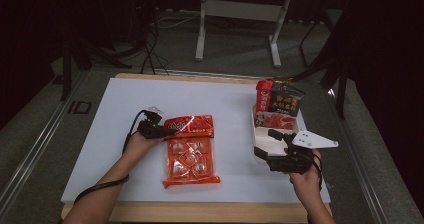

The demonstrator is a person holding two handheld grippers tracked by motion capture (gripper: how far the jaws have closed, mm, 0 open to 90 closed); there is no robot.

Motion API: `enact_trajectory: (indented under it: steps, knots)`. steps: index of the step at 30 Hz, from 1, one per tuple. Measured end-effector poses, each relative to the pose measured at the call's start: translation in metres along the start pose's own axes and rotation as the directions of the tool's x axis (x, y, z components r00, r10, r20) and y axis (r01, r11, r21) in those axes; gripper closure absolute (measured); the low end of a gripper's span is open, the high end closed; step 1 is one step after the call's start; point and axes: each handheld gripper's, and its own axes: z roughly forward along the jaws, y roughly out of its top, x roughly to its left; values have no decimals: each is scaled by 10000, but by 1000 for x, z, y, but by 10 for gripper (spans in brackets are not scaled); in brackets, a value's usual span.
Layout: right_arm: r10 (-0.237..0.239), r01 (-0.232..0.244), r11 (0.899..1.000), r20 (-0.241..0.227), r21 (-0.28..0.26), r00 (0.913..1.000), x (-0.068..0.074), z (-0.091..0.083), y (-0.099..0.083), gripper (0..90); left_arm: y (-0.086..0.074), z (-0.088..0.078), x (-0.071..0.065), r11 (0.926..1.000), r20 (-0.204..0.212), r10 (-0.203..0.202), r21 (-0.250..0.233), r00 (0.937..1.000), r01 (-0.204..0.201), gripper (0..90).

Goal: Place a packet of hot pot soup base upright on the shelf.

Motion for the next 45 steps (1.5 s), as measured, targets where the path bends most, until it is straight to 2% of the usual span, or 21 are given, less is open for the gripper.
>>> enact_trajectory:
  steps: [1,3,5,11,14,16,19,21,24,26,31,33,34,36,39,40,42,44,45]
  knots:
    - [26,-26,10000,-33,-4,10000,0,0,0,168,1,0,-3,9999,-148,134,28,9998,-134,876]
    - [-10,10,10000,-40,31,10000,0,1,0,168,3,0,-4,9999,-170,86,-53,9998,-87,884]
    - [-41,41,10000,-83,54,10000,0,1,0,167,4,-2,-4,9998,-64,-66,-185,10000,65,888]
    - [-561,561,9984,53,101,9984,0,2,1,141,10,-16,-11,9983,-106,118,-574,9999,-124,892]
    - [-545,546,9984,-57,131,9985,0,3,1,141,11,-19,-12,9978,-65,119,-651,9999,-123,892]
    - [-427,429,9989,-97,178,9990,2,4,1,141,17,-29,-22,9947,-168,472,-910,9987,-486,892]
    - [159,-157,9994,-85,323,9998,2,5,1,141,20,-37,-28,9912,-158,637,-1155,9978,-651,892]
    - [307,-300,9989,-195,354,9993,2,6,1,132,23,-41,-33,9884,-196,815,-1268,9965,-834,893]
    - [95,-93,9998,-186,153,9998,6,6,2,109,26,-48,-38,9854,-60,845,-1479,9964,-845,893]
    - [-102,103,9999,-154,81,9998,8,6,4,105,28,-52,-42,9828,-80,1031,-1532,9946,-1031,893]
    - [-208,208,9998,-99,55,9997,9,8,9,107,33,-65,-54,9751,95,1360,-1780,9907,-1321,893]
    - [-203,205,9998,-231,65,9995,9,9,11,125,34,-68,-57,9732,132,1435,-1837,9896,-1387,894]
    - [-214,216,9998,-199,53,9996,9,10,12,126,35,-73,-62,9684,240,1567,-2003,9874,-1488,893]
    - [-217,220,9997,-273,117,9994,10,13,13,128,36,-77,-67,9634,319,1746,-2122,9841,-1641,893]
    - [-196,202,9996,-274,192,9994,10,17,15,168,37,-80,-71,9603,417,1830,-2215,9822,-1695,894]
    - [-214,221,9995,-269,247,9994,11,19,16,193,36,-84,-76,9569,513,1924,-2314,9800,-1757,894]
    - [-235,242,9994,-271,266,9994,12,20,17,192,36,-85,-77,9555,509,1976,-2333,9790,-1808,894]
    - [-301,308,9993,-291,226,9991,13,24,20,193,35,-91,-83,9491,626,2175,-2463,9740,-1961,894]
    - [-301,308,9993,-291,226,9991,13,24,20,193,35,-91,-83,9491,626,2175,-2463,9740,-1961,894]
